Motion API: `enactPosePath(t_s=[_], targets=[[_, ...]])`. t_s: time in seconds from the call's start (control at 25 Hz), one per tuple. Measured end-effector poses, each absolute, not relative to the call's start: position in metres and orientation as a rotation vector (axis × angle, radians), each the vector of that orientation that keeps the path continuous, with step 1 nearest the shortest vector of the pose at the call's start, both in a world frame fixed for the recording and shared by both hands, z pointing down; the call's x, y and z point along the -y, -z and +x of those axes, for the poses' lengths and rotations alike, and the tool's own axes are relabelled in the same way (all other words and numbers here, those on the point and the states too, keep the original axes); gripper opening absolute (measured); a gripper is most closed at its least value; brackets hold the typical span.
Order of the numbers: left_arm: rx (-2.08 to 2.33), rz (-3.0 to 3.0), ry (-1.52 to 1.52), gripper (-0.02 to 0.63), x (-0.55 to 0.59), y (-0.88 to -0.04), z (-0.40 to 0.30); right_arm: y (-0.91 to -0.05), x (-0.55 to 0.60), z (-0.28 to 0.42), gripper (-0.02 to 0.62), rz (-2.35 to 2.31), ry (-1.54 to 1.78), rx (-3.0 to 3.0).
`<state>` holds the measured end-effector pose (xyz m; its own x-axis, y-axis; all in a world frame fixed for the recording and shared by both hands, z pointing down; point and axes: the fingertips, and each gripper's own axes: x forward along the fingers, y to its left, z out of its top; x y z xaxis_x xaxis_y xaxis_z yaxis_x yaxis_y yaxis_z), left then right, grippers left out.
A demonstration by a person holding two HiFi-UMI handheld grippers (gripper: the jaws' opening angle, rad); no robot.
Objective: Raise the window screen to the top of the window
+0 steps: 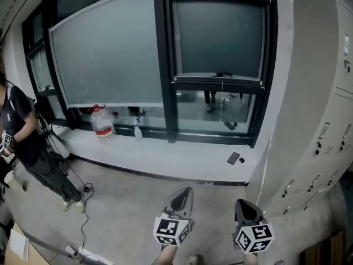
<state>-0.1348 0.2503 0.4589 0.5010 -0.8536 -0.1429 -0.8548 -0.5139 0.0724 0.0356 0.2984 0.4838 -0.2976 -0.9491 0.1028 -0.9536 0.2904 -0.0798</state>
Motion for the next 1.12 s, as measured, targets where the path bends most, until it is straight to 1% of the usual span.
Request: enactPosePath(t_s=[0.2,0.48,0.72,1.12], targets=[[-1.551,-2.701,-0.236,0.004,-0.174,-0.443,-0.138,-0.465,-0.227,0.039,0.006,1.83,-0.158,2.495],[-1.596,-2.688,-0.245,0.005,-0.065,-0.46,-0.13,-0.481,-0.114,0.072,0.006,1.911,-0.155,2.417],[-1.597,-2.653,-0.199,0.004,0.055,-0.465,-0.101,-0.492,0.015,0.103,0.006,1.835,-0.127,2.421],[-1.576,-2.632,-0.105,0.003,0.241,-0.458,-0.049,-0.474,0.193,0.14,0.006,1.746,-0.037,2.408]])
